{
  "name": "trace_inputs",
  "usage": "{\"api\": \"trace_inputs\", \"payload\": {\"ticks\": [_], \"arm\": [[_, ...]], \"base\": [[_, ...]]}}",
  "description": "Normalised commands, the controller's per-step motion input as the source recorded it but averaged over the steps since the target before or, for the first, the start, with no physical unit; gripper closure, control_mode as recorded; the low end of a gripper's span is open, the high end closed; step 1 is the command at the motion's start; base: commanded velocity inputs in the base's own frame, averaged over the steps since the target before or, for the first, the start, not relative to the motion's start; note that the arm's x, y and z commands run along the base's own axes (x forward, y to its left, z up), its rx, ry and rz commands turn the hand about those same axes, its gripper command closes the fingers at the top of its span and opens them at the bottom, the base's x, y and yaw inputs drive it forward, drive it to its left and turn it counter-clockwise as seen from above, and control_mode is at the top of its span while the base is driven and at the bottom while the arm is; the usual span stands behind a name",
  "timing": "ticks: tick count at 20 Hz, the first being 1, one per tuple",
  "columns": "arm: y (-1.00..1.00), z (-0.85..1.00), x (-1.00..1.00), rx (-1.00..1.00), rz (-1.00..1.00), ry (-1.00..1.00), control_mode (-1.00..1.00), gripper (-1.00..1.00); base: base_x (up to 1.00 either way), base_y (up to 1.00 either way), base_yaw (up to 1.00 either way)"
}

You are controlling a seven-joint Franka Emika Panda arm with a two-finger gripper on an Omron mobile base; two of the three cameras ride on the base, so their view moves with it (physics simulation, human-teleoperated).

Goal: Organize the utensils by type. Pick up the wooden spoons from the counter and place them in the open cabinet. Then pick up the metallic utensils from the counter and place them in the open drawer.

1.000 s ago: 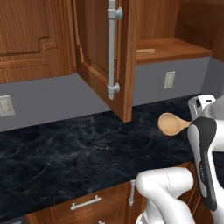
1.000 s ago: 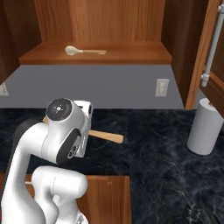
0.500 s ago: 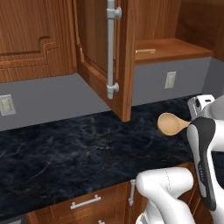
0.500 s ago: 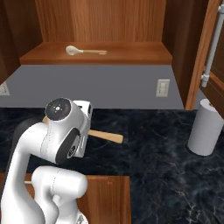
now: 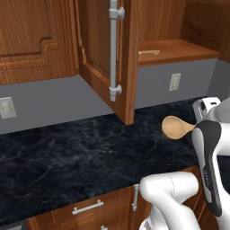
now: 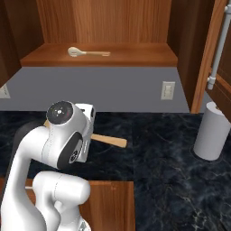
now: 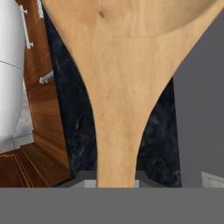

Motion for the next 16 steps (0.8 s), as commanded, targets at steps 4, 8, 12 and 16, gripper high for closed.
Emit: {"api": "trace_inputs", "payload": {"ticks": [4,8,12,16], "arm": [[-0.01,0.13,-0.04,0.04,0.00,-0.12,-1.00,1.00],[0.00,0.46,-0.01,0.02,0.00,-0.35,-1.00,1.00],[0.05,0.62,0.18,0.00,0.00,-0.15,-1.00,1.00],[0.01,0.71,0.48,0.01,0.00,0.07,-1.00,1.00]], "base": [[0.00,0.00,0.00],[0.00,0.00,0.00],[0.00,0.00,0.00],[0.00,0.00,0.00]]}}
